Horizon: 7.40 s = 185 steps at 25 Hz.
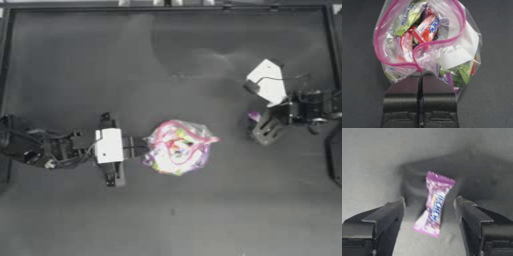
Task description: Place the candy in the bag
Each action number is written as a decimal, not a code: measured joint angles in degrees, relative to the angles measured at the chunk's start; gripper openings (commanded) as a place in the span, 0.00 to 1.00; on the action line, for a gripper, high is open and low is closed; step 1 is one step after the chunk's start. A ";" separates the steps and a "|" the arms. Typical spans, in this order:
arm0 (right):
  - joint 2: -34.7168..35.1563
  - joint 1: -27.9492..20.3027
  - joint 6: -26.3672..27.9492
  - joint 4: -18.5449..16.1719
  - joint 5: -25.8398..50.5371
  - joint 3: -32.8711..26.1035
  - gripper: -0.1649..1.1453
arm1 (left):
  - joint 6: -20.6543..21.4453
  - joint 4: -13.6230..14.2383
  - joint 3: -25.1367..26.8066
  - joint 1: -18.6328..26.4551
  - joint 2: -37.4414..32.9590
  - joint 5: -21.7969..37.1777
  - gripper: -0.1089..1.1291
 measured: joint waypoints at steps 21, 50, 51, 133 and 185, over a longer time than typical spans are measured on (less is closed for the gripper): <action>2.11 0.44 -0.35 -0.26 0.09 -0.97 0.48 | 0.00 0.00 0.00 0.09 0.26 0.00 0.18; -14.41 10.81 -1.14 -6.06 14.24 -13.62 0.47 | -0.09 0.00 -0.35 0.09 0.70 -0.09 0.18; -14.33 11.51 -1.05 -6.59 14.06 -14.59 0.47 | 0.00 0.00 -0.35 0.09 0.70 0.00 0.18; 10.02 18.81 -2.11 -12.48 -0.18 -31.11 0.77 | -0.18 0.00 -0.70 0.18 0.70 0.44 0.18; 1.76 19.78 -1.93 -15.56 -0.88 -26.37 0.77 | 4.92 -0.26 4.13 1.67 -15.12 5.45 0.18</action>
